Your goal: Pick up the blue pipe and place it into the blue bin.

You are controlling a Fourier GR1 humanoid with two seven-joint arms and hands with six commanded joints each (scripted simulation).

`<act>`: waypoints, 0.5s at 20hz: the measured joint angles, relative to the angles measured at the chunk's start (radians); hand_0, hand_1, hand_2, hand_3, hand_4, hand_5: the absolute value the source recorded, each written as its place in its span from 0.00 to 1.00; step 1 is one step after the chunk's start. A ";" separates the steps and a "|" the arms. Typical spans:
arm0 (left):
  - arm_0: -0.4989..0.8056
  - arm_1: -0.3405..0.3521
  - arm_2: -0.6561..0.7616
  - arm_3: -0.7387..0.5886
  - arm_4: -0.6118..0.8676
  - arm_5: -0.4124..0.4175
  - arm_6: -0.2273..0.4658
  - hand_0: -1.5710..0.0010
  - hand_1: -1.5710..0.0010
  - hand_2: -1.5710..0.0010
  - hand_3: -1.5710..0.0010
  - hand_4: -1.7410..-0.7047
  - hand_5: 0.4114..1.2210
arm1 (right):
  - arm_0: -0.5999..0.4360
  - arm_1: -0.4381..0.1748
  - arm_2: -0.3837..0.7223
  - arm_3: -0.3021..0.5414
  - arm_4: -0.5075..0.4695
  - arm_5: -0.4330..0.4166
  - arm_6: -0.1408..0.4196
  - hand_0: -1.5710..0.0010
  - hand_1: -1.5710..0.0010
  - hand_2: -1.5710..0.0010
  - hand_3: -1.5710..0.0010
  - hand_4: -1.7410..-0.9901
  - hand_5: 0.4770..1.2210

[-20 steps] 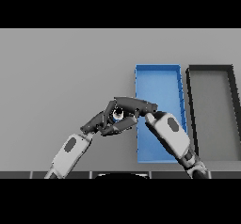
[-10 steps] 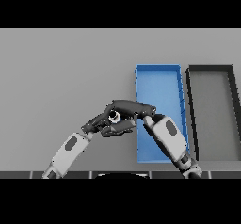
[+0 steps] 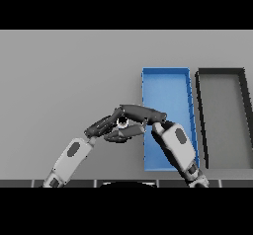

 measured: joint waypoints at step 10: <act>0.045 -0.003 0.013 -0.019 0.038 0.014 0.088 0.99 1.00 1.00 1.00 0.83 0.18 | -0.020 0.046 -0.028 0.015 -0.176 -0.066 0.127 0.00 0.00 0.00 0.00 0.33 1.00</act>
